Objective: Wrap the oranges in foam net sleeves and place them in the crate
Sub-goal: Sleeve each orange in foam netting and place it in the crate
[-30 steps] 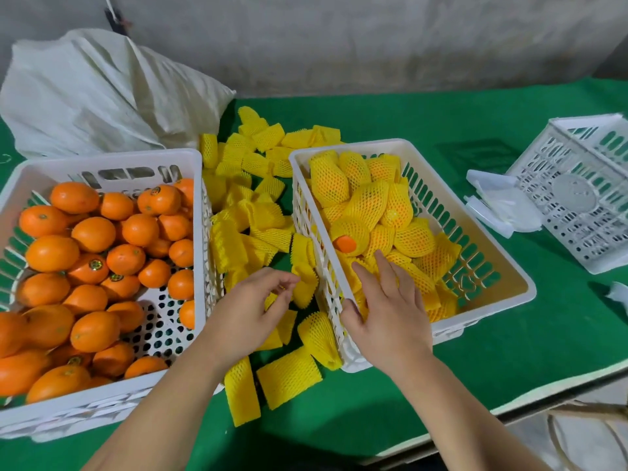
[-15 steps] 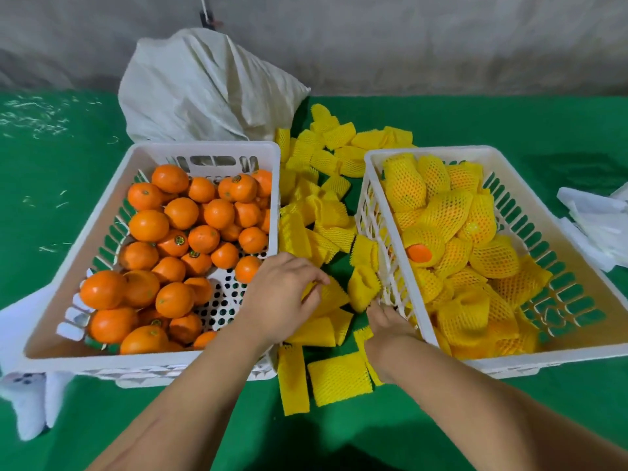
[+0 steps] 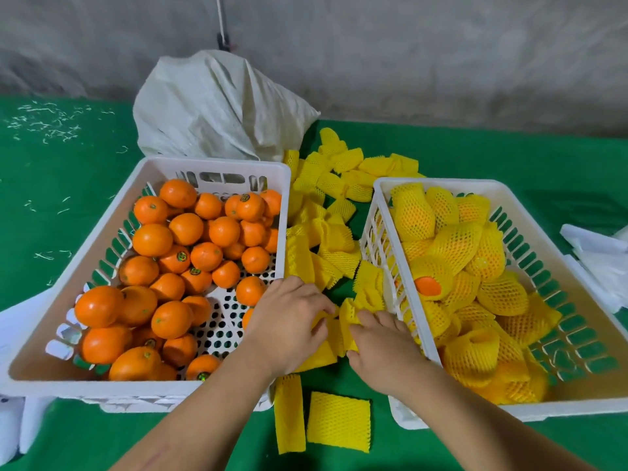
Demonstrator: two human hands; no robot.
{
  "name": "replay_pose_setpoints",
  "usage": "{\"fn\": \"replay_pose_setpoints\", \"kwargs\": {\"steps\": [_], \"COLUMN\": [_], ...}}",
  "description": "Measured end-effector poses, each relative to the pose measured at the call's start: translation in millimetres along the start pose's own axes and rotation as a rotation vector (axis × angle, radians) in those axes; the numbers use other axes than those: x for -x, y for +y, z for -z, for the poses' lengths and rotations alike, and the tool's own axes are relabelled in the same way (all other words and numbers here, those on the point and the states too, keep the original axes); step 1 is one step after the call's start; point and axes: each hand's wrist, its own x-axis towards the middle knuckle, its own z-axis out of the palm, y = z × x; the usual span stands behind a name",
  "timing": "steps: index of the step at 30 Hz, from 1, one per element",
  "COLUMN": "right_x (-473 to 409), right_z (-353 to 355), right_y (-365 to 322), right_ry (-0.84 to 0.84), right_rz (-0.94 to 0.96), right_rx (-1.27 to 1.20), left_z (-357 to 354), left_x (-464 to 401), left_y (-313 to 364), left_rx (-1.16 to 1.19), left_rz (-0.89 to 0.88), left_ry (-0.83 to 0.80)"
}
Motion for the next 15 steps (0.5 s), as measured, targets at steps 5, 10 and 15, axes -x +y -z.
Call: {"fn": "replay_pose_setpoints", "kwargs": {"steps": [5, 10, 15], "right_x": [-4, 1, -2], "right_z": [33, 44, 40], "right_y": [14, 25, 28], "right_ry": [0.290, 0.489, 0.486], "right_rz": [0.080, 0.132, 0.126], "right_rx": [-0.162, 0.045, -0.245], "left_z": [-1, 3, 6], "left_x": [-3, -3, -31], "left_y": [-1, -2, -43], "left_rx": [0.035, 0.351, 0.956], "left_rz": [-0.010, 0.127, 0.786], "left_ry": [0.046, 0.178, 0.359]}}
